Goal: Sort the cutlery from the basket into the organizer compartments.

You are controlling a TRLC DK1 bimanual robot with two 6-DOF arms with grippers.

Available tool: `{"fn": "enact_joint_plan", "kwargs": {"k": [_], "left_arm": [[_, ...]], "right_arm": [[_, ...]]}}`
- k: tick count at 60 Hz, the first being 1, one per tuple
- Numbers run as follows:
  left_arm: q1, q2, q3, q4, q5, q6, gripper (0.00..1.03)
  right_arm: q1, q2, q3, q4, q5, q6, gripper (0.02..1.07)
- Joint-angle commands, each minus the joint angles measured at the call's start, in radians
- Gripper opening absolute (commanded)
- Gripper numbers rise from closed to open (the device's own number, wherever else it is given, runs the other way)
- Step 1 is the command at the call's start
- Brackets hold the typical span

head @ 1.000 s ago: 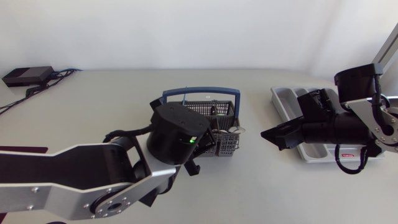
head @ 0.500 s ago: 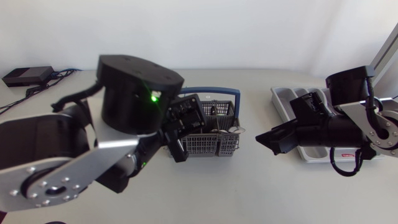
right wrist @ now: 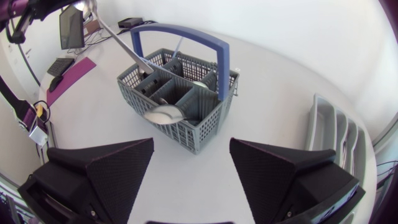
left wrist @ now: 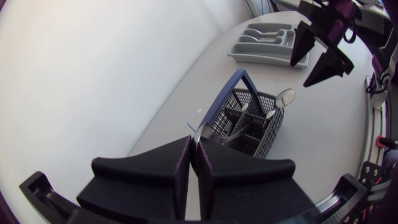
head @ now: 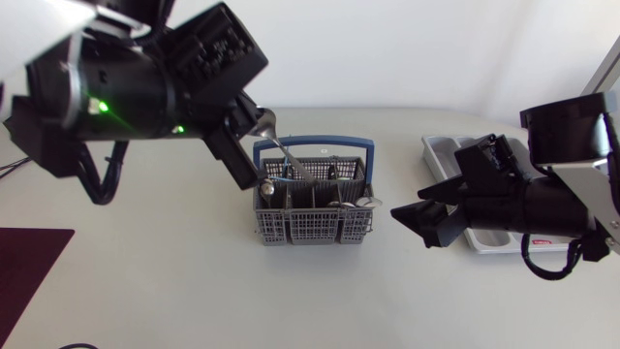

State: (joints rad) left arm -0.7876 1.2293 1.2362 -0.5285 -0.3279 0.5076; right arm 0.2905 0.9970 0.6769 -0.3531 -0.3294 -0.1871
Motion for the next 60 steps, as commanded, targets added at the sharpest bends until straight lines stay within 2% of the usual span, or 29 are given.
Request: {"fn": "enact_joint_plan", "kwargs": {"k": [1,7,17,27,36,46,60], "left_arm": [[0.017,0.015,0.091,-0.047,0.039,-0.09,0.04],[0.044,0.061,0.17,-0.14,0.116,-0.179,0.04],[0.064,0.133,0.252,-0.226,0.211,-0.282,0.04],[0.076,0.213,0.302,-0.265,0.297,-0.369,0.04],[0.099,0.292,0.356,-0.303,0.411,-0.446,0.04],[0.096,0.318,0.371,-0.298,0.425,-0.465,0.04],[0.11,0.269,0.43,-0.341,0.425,-0.446,0.04]], "right_arm": [[0.047,-0.035,0.033,-0.021,0.027,0.003,0.91],[0.096,-0.066,0.061,-0.023,0.044,0.018,0.91],[0.205,-0.095,0.096,-0.003,0.119,0.017,0.91],[0.322,-0.103,0.095,0.065,0.208,-0.012,0.91],[0.384,-0.103,0.062,0.149,0.273,-0.048,0.91],[0.421,-0.097,0.009,0.236,0.342,-0.089,0.9],[0.426,-0.104,-0.025,0.243,0.362,-0.095,0.9]]}}
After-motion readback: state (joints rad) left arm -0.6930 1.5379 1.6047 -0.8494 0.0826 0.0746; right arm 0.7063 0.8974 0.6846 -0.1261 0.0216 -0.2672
